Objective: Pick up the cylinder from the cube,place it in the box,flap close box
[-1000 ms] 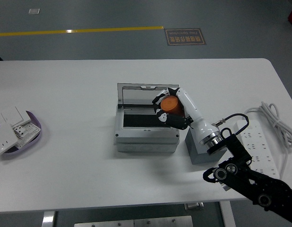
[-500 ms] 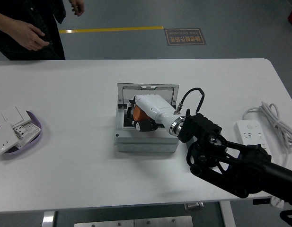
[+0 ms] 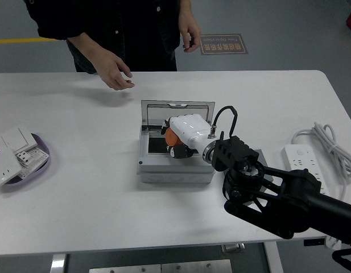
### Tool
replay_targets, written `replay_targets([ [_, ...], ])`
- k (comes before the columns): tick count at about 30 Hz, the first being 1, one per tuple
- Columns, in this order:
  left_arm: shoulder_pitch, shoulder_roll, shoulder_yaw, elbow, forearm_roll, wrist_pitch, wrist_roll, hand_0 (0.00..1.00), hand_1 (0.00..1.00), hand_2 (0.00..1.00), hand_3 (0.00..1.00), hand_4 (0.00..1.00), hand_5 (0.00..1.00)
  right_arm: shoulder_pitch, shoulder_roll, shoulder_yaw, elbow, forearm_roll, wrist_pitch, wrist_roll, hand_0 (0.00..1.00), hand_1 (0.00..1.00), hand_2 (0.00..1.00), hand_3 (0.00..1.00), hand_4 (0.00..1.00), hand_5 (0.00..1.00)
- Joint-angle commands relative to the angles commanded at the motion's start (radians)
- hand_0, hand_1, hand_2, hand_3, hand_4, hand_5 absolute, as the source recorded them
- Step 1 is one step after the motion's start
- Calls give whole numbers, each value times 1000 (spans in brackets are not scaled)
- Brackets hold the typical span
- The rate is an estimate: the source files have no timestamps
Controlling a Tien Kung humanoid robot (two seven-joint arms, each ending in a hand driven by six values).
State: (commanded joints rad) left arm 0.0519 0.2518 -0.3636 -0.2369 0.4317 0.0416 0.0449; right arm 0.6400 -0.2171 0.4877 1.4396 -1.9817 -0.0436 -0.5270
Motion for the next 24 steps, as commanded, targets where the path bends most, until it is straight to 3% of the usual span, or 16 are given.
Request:
replay_targets([
  [1,0,0,0,0,0,0,0,593,627,621,639,701,235,-1,0,-1,-1,0,-2,1,795,718,735,692,658,475],
  [2,-1,0,-1,0,0,0,0,593,627,622,640,701,234,-2,0,-1,-1,0,-4,3,822,726,744,755,767,597],
  [12,-1,-1,-2,-1,2,0,0,593,626,622,640,702,236,-18,-14,1,11,34,-34,28,819,727,741,760,794,635],
  [19,-2,-4,-8,-4,10,-1,1,593,626,622,641,701,236,-35,-70,61,127,162,-97,94,809,717,732,753,821,668],
  [24,-1,-4,-7,-3,8,0,2,593,626,622,639,701,235,-38,-107,122,218,189,-120,121,799,705,721,747,827,671],
])
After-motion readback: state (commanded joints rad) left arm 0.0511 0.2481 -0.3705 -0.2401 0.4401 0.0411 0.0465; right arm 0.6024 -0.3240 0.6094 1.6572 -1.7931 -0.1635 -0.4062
